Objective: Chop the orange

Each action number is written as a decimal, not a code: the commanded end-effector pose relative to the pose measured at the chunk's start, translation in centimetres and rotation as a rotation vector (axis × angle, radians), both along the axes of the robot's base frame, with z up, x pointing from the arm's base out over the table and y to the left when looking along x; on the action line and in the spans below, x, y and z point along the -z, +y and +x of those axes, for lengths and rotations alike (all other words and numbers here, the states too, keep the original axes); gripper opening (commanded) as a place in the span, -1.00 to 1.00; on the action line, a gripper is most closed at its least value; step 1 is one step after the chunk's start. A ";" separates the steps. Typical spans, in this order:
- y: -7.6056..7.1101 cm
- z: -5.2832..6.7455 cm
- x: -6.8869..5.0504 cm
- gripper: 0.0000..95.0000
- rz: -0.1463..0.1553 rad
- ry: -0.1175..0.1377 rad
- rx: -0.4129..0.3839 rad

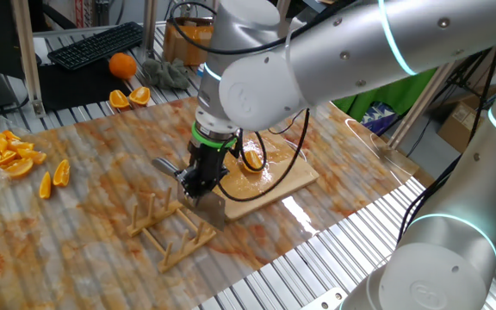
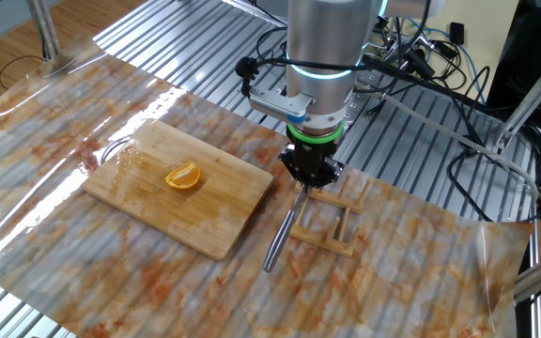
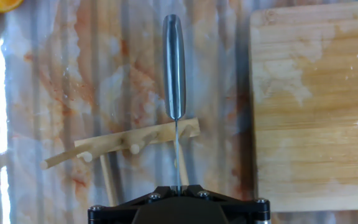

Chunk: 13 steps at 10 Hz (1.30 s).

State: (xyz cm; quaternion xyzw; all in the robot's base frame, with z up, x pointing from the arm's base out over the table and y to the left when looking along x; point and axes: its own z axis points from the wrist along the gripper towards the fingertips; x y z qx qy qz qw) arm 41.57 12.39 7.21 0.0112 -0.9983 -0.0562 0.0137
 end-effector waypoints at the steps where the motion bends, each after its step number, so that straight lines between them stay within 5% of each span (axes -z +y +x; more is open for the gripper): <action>1: 0.0 -0.2 0.6 -1.00 -0.003 -0.011 0.000; 13: 0.3 -0.7 2.7 -1.00 -0.016 -0.057 0.008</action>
